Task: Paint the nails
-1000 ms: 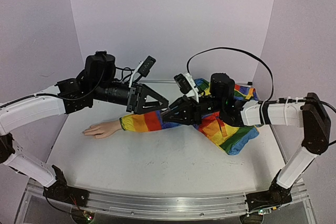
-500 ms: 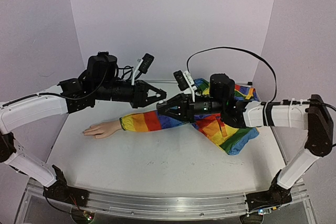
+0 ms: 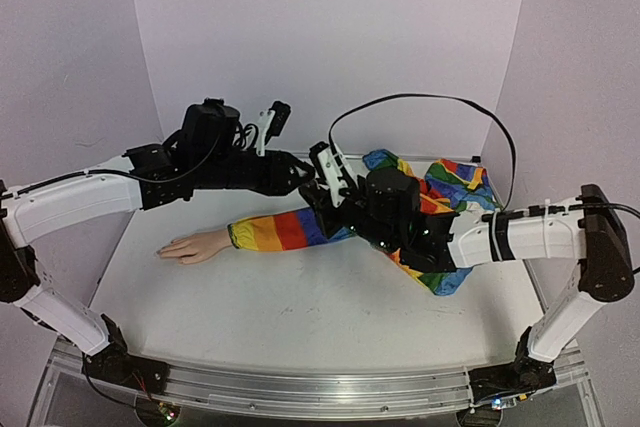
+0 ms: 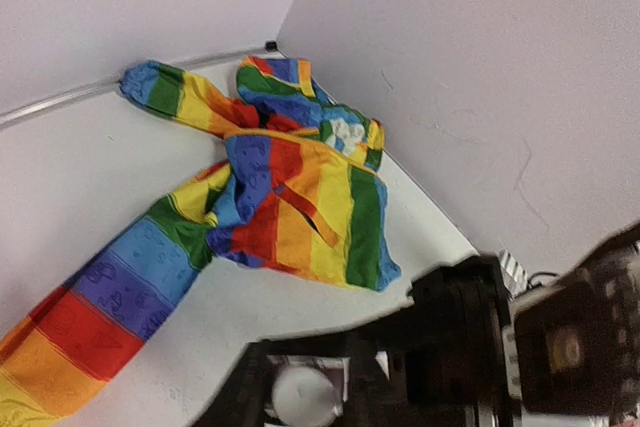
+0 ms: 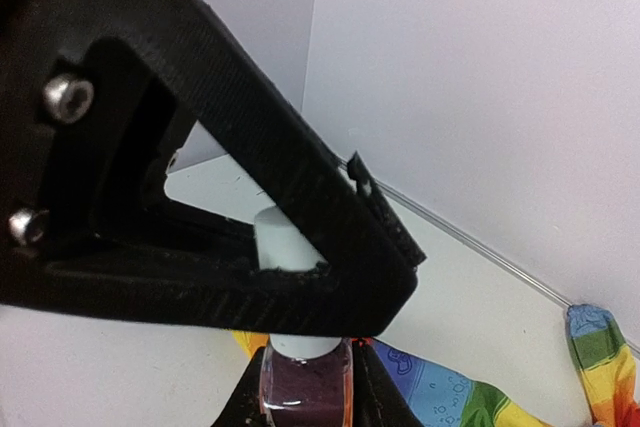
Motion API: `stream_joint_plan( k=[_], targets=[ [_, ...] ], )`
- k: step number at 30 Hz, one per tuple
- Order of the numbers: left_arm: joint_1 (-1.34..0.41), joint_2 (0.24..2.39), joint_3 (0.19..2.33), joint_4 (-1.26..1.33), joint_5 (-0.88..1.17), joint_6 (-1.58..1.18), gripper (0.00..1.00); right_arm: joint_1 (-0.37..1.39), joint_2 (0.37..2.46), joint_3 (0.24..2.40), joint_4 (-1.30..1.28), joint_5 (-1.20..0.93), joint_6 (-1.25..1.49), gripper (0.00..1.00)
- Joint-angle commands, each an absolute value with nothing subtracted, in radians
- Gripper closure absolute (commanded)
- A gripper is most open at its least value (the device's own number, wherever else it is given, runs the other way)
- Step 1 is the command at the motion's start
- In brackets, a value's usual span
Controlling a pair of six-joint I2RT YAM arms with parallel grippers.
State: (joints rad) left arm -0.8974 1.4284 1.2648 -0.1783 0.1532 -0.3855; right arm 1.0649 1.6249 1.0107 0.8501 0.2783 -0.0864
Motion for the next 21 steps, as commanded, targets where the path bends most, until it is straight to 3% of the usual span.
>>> stream_joint_plan(
  k=[1,4,7,11,14,21],
  targets=[
    [-0.896,1.37,1.293,-0.251,0.313,-0.4,0.45,0.951,1.545,1.003,0.937,0.108,-0.061,1.0],
    [-0.875,1.342,1.262,-0.193,0.47,-0.39,0.33,0.877,1.504,0.974,0.892,-0.305,-0.01,1.0],
    [-0.867,1.302,1.222,-0.123,0.572,-0.385,0.29,0.836,1.477,0.954,0.891,-0.647,0.083,1.0],
    [-0.865,1.284,1.203,-0.062,0.657,-0.382,0.26,0.832,1.501,0.99,0.913,-0.953,0.195,1.0],
    [-0.867,1.301,1.212,-0.033,0.709,-0.384,0.28,0.833,1.541,1.013,0.998,-1.079,0.302,1.0],
    [-0.893,1.333,1.236,-0.009,0.801,-0.364,0.41,0.831,1.59,1.014,1.16,-1.101,0.443,1.0]
  ],
)
